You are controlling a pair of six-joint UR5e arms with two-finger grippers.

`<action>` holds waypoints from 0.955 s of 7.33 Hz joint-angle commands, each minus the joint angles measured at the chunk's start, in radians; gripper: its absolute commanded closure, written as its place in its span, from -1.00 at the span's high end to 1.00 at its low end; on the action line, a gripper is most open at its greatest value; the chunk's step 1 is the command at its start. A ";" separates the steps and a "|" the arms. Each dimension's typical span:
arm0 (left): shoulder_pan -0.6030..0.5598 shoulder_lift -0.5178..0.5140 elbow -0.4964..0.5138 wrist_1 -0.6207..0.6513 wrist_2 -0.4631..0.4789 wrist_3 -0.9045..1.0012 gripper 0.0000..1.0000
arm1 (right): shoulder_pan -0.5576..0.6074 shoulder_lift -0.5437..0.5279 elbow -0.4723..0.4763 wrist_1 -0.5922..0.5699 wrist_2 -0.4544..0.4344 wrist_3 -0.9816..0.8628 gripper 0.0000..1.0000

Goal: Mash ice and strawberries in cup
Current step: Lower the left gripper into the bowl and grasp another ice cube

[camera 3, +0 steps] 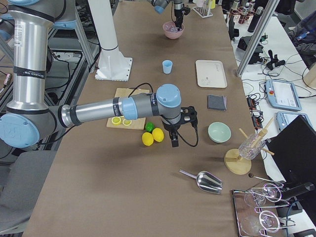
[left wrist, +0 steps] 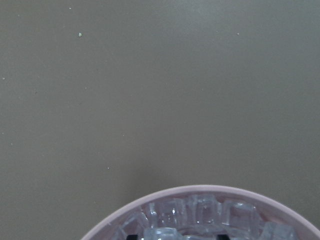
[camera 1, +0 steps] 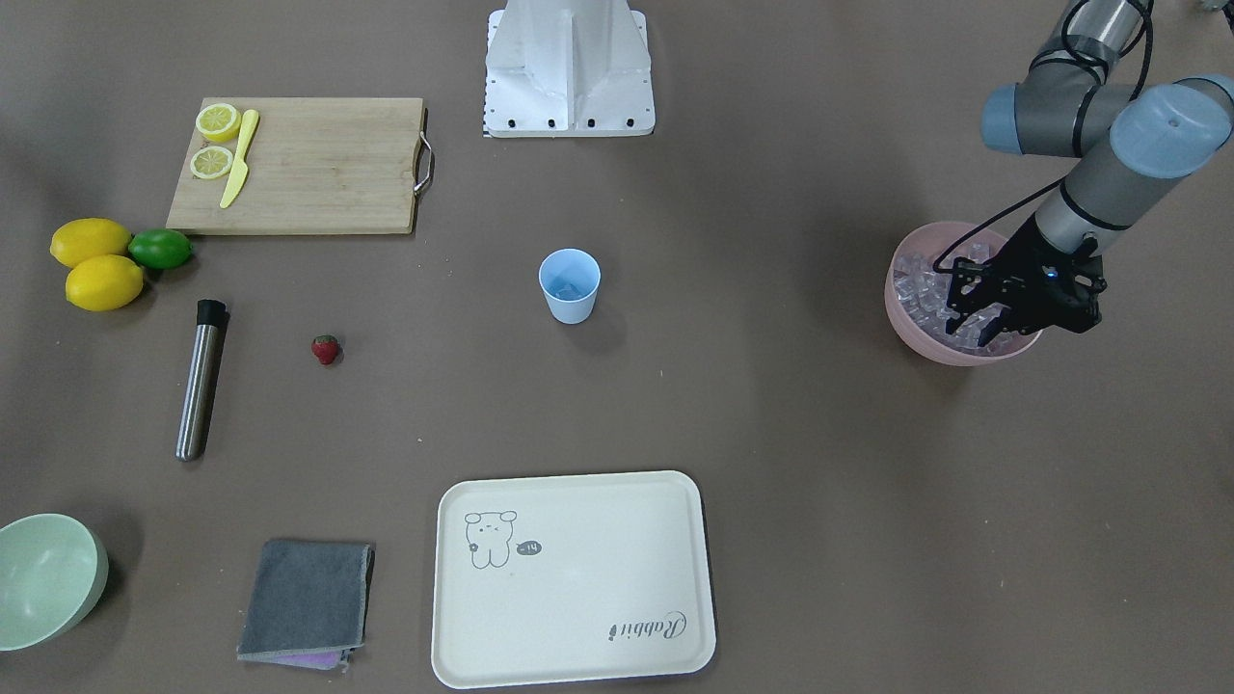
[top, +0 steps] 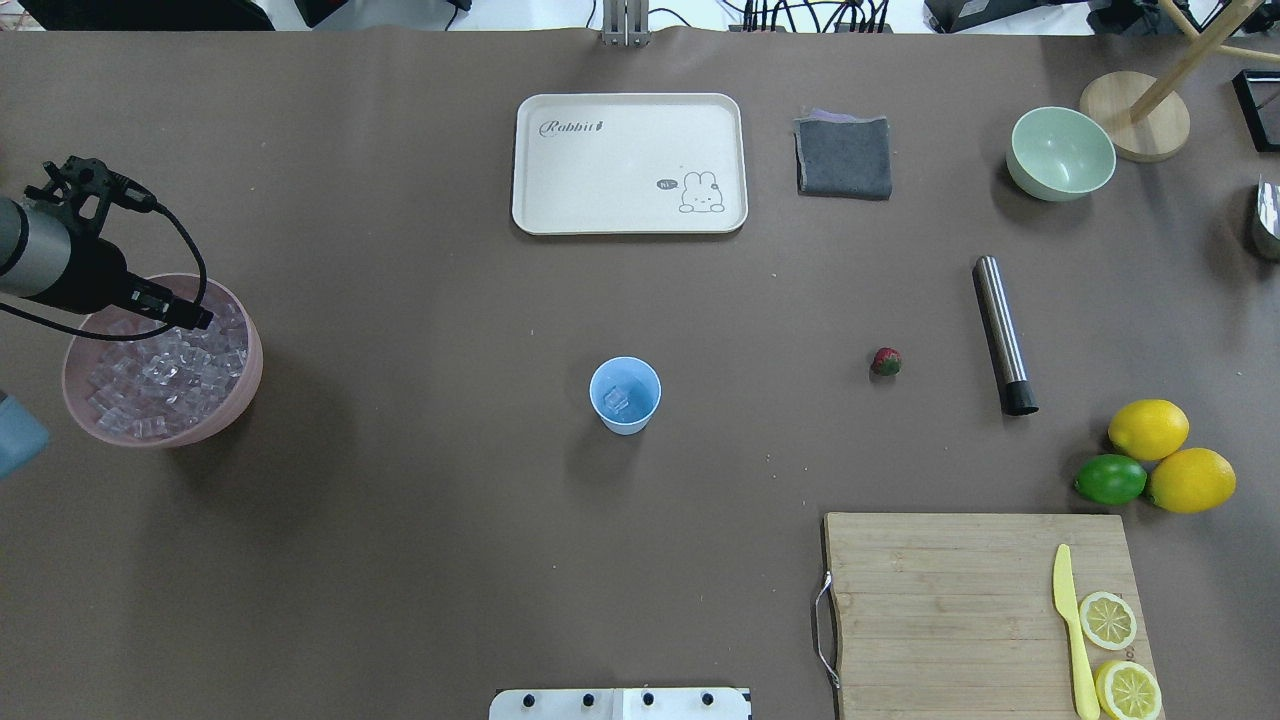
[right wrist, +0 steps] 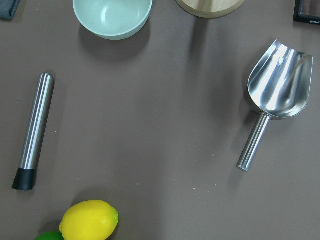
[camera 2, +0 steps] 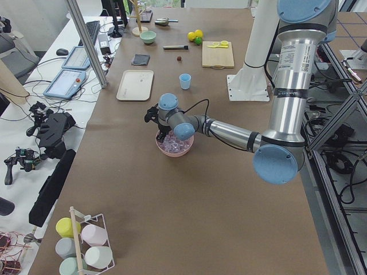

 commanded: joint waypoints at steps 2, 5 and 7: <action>-0.003 0.005 -0.026 0.003 -0.002 0.002 -1.00 | 0.000 0.000 0.000 0.000 0.000 -0.001 0.99; -0.052 -0.003 -0.078 0.011 -0.109 -0.001 -1.00 | 0.000 0.000 0.002 0.000 0.000 0.000 0.99; -0.057 -0.030 -0.115 0.008 -0.133 -0.134 -1.00 | 0.000 0.000 0.002 0.002 0.000 -0.001 0.99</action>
